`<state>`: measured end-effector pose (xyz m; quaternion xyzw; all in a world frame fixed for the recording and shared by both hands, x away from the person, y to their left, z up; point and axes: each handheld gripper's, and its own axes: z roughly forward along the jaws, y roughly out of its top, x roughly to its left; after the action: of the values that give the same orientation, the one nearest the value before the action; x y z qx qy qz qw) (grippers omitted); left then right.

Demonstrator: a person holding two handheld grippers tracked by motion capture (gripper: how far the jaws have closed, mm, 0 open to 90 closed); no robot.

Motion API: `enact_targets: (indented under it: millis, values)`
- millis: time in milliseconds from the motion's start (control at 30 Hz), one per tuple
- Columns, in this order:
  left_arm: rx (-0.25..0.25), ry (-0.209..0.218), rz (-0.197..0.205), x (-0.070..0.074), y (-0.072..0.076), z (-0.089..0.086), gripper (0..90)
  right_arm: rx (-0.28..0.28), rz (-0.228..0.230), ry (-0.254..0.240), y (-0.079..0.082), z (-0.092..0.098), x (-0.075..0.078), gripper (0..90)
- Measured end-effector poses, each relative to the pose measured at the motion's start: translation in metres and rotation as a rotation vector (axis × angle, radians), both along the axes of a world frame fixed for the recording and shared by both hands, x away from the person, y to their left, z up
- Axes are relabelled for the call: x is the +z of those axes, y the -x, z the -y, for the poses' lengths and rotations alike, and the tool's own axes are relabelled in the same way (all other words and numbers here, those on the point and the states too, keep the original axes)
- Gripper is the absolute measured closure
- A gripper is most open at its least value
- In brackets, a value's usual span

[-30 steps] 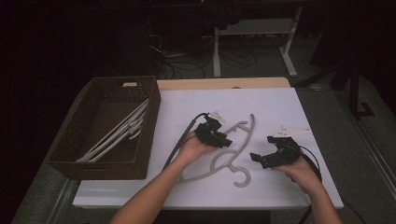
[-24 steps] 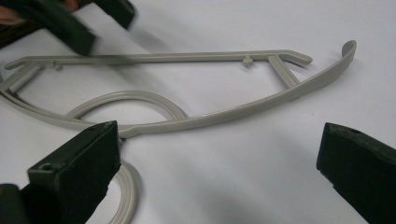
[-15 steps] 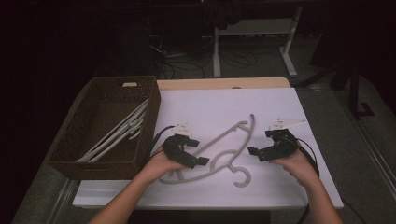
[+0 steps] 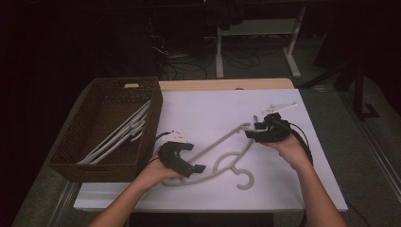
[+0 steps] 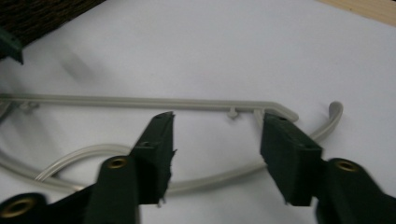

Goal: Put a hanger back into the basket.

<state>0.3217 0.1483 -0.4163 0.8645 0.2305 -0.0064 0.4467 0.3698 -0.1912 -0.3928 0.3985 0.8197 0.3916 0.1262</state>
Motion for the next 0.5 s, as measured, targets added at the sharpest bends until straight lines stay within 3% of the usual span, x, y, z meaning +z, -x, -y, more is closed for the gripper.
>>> enact_targets:
  millis: [67,100,300,500]
  values:
    - [0.003,-0.001,-0.001,0.0,0.001,0.0,0.0,-0.002,-0.004,0.001,-0.009,-0.005,0.003,61.7]
    - [0.002,-0.001,0.001,0.0,0.001,0.0,0.0,-0.002,-0.004,0.001,-0.009,-0.005,0.003,61.7]
    - [0.001,0.008,0.007,0.002,0.001,-0.002,0.0,0.003,-0.025,0.043,-0.03,-0.018,0.002,82.7]
    - [-0.004,0.004,0.006,0.001,0.0,-0.002,0.0,0.006,-0.062,0.079,-0.05,-0.031,-0.01,89.0]
